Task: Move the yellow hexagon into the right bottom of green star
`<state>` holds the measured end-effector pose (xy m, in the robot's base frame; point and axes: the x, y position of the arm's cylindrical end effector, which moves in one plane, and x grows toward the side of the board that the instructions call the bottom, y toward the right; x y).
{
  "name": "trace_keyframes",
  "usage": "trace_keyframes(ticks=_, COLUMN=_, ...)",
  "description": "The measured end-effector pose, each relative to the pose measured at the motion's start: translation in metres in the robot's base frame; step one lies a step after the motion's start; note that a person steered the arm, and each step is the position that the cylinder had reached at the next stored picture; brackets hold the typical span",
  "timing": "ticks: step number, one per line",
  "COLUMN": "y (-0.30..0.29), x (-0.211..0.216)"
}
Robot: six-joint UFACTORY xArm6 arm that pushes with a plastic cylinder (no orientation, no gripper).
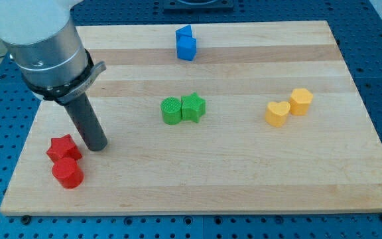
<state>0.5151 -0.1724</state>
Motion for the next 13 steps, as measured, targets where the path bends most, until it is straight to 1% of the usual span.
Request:
trace_keyframes(ticks=2, y=0.000, x=0.000)
trace_keyframes(ticks=3, y=0.019, x=0.011)
trace_keyframes(ticks=5, y=0.022, x=0.088)
trace_keyframes(ticks=6, y=0.014, x=0.098)
trace_keyframes(ticks=7, y=-0.002, x=0.098)
trace_keyframes(ticks=10, y=-0.005, x=0.089)
trace_keyframes(ticks=11, y=0.011, x=0.089)
trace_keyframes(ticks=12, y=0.083, x=0.088)
trace_keyframes(ticks=13, y=0.173, x=0.047)
